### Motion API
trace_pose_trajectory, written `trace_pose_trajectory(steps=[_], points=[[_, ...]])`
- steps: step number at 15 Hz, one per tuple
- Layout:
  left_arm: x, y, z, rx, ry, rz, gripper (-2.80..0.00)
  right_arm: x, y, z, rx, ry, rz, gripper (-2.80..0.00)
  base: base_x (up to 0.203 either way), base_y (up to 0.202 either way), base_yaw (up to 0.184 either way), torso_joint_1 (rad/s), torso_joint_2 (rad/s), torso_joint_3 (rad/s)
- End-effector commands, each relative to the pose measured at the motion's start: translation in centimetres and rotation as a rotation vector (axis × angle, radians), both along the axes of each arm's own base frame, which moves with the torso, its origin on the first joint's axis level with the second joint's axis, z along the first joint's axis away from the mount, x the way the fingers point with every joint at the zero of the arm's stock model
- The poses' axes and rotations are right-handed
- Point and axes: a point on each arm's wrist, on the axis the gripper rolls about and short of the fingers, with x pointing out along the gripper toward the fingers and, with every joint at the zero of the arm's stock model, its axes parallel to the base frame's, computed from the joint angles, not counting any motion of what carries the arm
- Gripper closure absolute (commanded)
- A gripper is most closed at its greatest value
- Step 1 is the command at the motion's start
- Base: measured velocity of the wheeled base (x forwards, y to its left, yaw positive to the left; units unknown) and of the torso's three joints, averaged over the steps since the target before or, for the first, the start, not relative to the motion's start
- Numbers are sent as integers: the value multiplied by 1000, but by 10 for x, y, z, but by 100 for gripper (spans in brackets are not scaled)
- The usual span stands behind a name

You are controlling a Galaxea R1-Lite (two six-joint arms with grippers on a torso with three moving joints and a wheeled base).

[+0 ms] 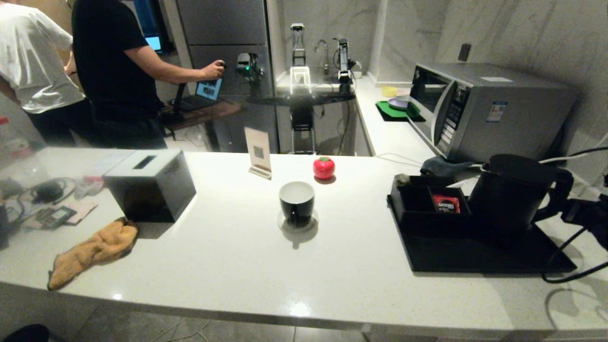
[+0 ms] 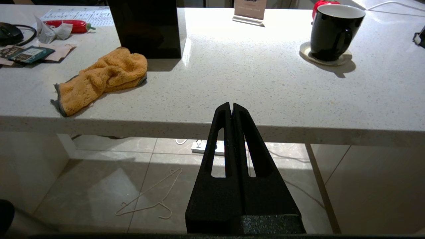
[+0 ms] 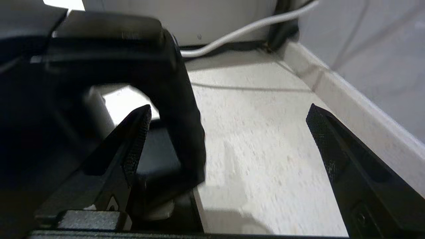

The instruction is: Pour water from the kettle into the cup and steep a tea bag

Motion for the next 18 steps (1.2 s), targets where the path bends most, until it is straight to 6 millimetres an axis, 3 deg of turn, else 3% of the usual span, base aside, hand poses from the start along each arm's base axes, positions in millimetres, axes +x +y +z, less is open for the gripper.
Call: trace_pose_trajectory(steps=[1,9,18], points=[[0,0,0,0,0,0,0,7,-2,1,-21,-39,6,-280,0,0,0,0,0,0],[0,0,0,0,0,0,0,29,-8,1,-46,-78,18,-280,0,0,0,0,0,0],[0,0,0,0,0,0,0,32,-9,0,-50,-82,19,-280,0,0,0,0,0,0]])
